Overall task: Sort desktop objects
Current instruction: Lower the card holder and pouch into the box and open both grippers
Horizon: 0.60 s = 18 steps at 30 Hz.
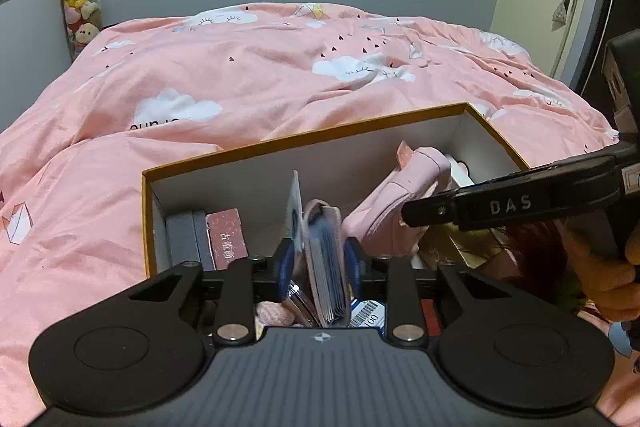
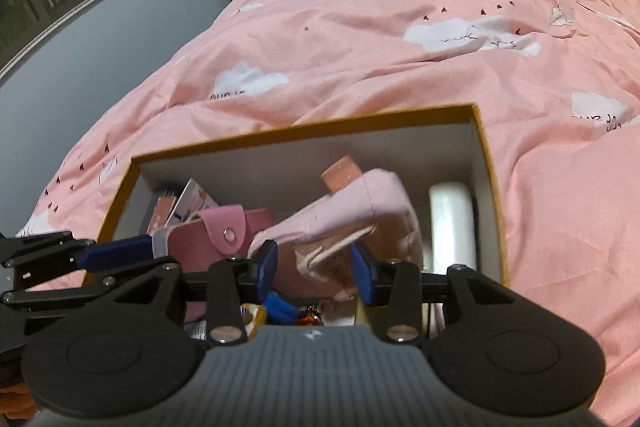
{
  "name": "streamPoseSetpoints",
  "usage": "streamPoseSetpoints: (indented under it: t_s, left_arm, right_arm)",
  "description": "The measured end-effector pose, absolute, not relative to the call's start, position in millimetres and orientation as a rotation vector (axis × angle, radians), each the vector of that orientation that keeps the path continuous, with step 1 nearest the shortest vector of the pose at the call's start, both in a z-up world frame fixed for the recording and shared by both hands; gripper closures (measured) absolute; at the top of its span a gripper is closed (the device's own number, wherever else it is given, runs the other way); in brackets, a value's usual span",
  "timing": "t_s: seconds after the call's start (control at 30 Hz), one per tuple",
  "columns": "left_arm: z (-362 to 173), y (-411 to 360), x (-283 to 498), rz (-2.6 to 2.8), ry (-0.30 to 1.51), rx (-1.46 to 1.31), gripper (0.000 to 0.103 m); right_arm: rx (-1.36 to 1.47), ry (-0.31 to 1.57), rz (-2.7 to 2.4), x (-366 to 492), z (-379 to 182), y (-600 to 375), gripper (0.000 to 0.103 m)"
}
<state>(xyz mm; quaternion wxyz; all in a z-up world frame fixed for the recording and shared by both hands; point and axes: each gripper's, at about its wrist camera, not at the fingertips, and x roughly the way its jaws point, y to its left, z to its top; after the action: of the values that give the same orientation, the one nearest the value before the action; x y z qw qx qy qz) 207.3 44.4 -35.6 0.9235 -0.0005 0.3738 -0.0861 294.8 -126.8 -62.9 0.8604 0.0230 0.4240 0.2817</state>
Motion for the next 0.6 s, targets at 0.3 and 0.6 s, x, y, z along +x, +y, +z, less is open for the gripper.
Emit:
streamPoseSetpoints:
  t_s: [0.3,0.6]
  left_arm:
    - [-38.1,25.1,221.4,-0.05,0.71,0.131,0.077]
    - [-43.9,8.3,232.5,0.021,0.685,0.163,0.072]
  right_arm:
    - [0.043,0.897,0.592,291.1,-66.3,-125.1,0.06]
    - [0.038,0.903,0.6,283.6,-66.8,-122.3,0.06]
